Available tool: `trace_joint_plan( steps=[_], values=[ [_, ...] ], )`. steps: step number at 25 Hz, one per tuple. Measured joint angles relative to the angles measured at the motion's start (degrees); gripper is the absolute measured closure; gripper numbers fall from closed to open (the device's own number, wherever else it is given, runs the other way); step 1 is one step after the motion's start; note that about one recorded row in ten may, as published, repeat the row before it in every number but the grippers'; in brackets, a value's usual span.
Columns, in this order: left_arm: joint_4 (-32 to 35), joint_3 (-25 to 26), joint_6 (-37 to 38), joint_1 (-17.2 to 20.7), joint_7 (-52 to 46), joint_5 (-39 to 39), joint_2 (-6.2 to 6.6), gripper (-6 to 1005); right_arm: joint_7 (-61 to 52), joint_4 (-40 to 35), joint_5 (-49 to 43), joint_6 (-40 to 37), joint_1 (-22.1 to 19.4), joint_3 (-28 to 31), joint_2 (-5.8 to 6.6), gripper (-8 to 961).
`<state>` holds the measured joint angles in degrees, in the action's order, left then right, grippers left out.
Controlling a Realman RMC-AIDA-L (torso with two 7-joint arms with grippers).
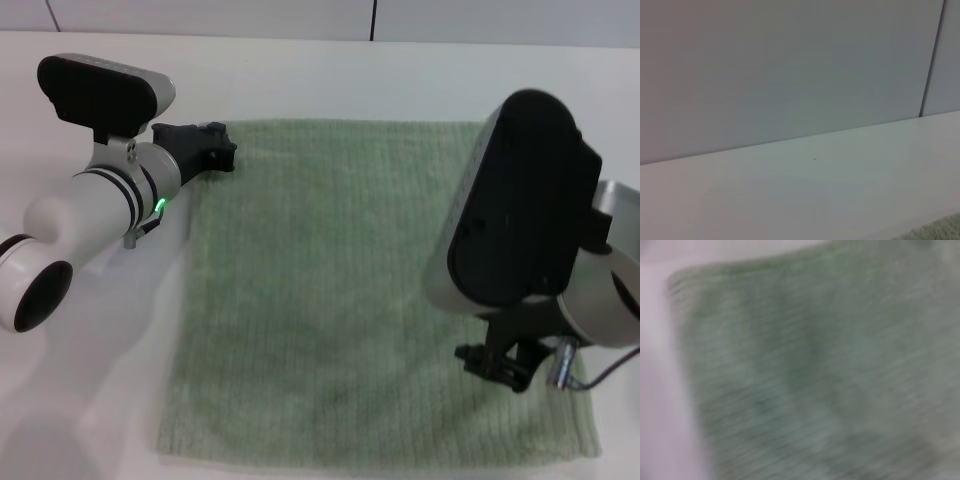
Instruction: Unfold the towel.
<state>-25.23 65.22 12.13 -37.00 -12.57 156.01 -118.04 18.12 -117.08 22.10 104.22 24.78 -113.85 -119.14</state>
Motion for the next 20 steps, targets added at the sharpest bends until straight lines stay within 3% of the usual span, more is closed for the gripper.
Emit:
trace_joint_plan(
  steps=[5, 13, 17, 20],
  values=[
    [0.0, 0.0, 0.0, 0.1, 0.0, 0.0, 0.0, 1000, 0.8, 3.6, -8.6, -11.1, -1.2, -0.3, -0.09, 565],
    [-0.9, 0.2, 0.6, 1.5, 0.0, 0.0, 0.0, 1000, 1.3, 13.8, -12.0, -47.9, -7.7, 1.8, -0.15, 564],
    [-6.8, 3.0, 6.1, 7.5, 1.4, 0.0, 0.11, 1000, 1.2, 21.3, -12.2, -67.4, -10.5, 2.6, -0.19, 563],
    [-11.0, 5.1, 16.5, 14.1, 3.2, 0.0, 0.01, 1000, -0.6, 28.4, -11.9, -84.6, -12.3, 3.3, -0.24, 563]
  ],
)
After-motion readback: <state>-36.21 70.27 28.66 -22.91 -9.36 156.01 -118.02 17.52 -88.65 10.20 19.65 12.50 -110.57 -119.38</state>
